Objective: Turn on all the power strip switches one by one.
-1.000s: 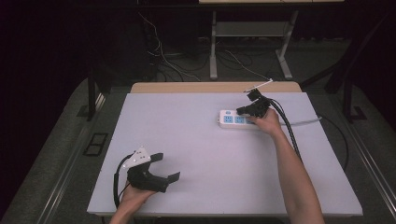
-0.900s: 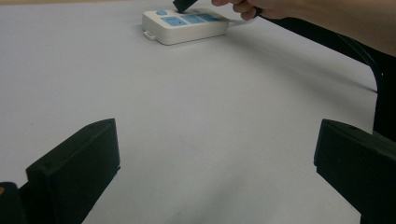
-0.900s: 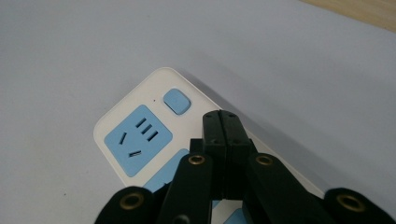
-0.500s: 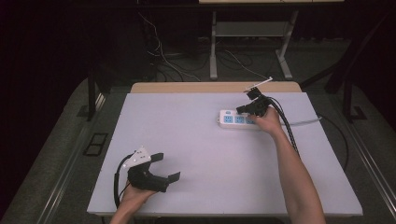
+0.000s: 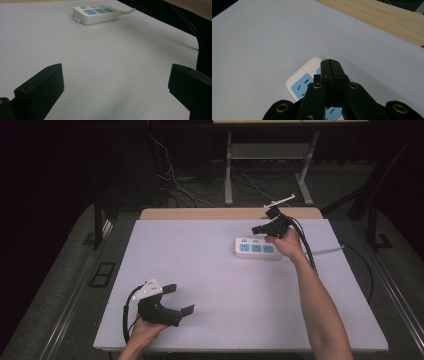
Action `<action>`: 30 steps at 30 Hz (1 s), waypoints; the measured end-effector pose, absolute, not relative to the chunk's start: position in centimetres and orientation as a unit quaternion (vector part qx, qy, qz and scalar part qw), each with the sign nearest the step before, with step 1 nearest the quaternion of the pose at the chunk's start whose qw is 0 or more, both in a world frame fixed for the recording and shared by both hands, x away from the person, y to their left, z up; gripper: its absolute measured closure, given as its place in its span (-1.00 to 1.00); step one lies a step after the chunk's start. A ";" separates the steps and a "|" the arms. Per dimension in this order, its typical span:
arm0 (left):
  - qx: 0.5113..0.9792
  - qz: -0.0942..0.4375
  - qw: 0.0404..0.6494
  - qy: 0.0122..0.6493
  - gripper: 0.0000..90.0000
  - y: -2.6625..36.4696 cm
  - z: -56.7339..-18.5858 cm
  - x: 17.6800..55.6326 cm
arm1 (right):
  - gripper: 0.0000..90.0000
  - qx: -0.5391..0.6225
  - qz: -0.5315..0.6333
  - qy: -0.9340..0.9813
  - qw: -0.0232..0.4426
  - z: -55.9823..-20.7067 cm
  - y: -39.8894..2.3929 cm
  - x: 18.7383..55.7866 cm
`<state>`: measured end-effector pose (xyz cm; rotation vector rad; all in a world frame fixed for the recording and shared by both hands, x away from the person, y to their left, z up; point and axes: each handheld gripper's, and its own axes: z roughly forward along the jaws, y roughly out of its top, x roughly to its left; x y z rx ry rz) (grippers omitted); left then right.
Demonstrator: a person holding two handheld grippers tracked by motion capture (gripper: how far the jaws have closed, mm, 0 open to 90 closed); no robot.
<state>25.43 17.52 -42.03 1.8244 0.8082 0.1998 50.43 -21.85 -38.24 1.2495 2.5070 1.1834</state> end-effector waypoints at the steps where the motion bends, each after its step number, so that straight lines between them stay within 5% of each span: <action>1: 0.767 0.084 0.538 0.340 -1.00 17.5 -42.0 25.4 | 1.00 0.408 0.388 0.825 0.051 -38.1 -21.7 50.5; 30: 0.765 0.087 0.540 0.340 -1.00 17.8 -42.0 25.6 | 1.00 0.407 0.363 0.838 0.032 -41.1 -18.9 51.7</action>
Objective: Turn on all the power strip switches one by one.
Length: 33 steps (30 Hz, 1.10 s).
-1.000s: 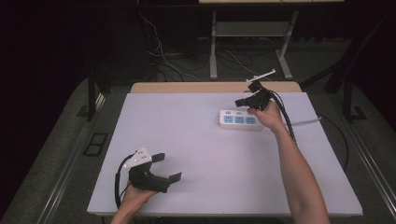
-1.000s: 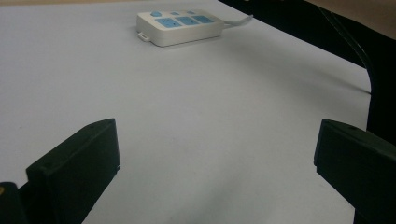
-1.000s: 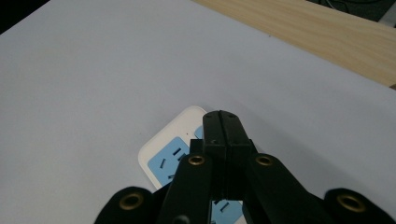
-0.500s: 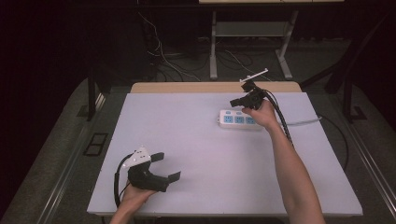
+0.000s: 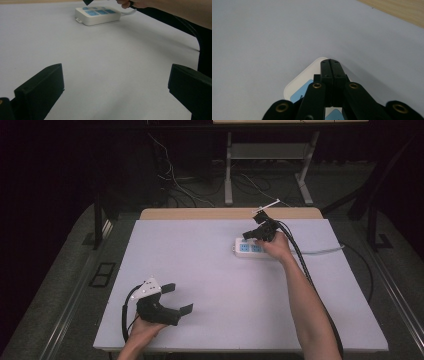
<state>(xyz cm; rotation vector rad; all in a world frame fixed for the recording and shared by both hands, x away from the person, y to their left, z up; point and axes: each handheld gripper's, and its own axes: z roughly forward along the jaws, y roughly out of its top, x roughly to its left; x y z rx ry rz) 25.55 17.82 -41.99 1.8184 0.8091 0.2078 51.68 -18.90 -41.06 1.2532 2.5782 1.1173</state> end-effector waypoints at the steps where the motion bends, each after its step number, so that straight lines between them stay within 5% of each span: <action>1: 0.765 0.087 0.540 0.341 -1.00 17.8 -42.0 25.6 | 1.00 0.407 0.361 0.838 0.034 -41.2 -18.8 51.7; 33: 0.767 0.088 0.536 0.342 -1.00 17.7 -42.1 25.4 | 1.00 0.400 0.368 0.839 0.033 -42.3 -18.4 51.8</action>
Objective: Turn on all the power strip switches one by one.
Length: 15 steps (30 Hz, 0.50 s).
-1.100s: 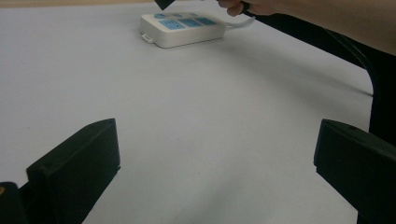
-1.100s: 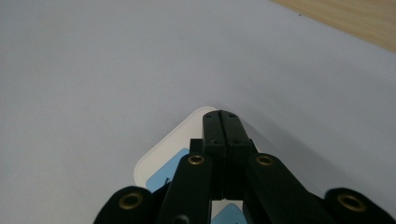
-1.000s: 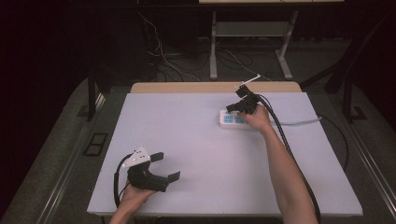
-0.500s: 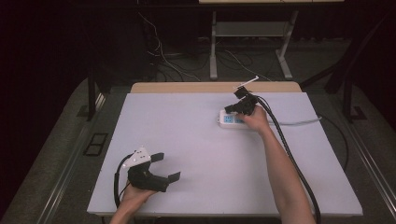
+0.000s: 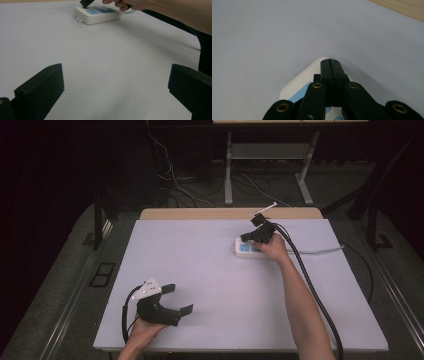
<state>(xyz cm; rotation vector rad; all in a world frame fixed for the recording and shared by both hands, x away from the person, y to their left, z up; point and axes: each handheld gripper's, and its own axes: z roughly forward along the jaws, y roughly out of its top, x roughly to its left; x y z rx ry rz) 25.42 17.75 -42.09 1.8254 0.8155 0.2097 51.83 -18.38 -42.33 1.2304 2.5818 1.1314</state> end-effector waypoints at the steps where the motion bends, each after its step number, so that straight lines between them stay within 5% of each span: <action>1: 0.767 0.088 0.536 0.342 -1.00 17.7 -42.1 25.4 | 1.00 0.400 0.371 0.838 0.025 -42.4 -18.4 51.8; 15: 0.765 0.092 0.537 0.343 -1.00 17.8 -42.0 25.2 | 1.00 0.409 0.376 0.831 0.030 -42.7 -18.4 51.7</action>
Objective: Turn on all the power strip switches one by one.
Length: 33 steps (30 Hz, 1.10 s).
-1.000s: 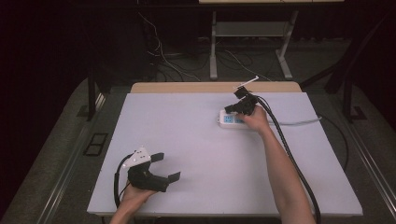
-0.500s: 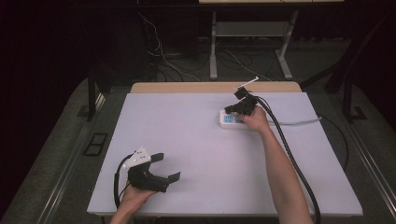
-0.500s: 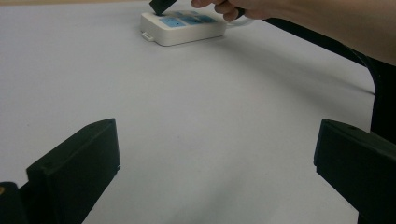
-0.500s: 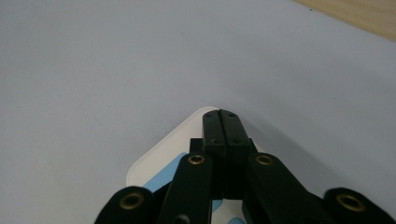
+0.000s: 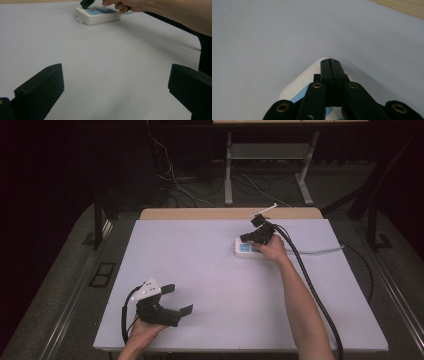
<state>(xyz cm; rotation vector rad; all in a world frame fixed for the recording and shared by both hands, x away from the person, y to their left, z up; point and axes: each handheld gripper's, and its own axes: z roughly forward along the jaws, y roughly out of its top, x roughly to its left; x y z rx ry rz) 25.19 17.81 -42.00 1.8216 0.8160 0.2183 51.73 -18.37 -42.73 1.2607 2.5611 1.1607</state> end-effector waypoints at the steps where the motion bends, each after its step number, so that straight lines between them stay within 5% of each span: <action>1: 0.765 0.092 0.538 0.343 -1.00 17.8 -42.0 25.2 | 1.00 0.411 0.379 0.829 0.029 -42.8 -18.4 51.7; 23: 0.767 0.086 0.535 0.343 -1.00 17.6 -42.2 25.6 | 0.99 0.420 0.396 0.815 0.053 -40.6 -21.6 49.3; 33: 0.771 0.082 0.532 0.341 -1.00 17.2 -42.4 25.7 | 0.27 0.440 0.414 0.794 0.066 -39.4 -24.6 45.6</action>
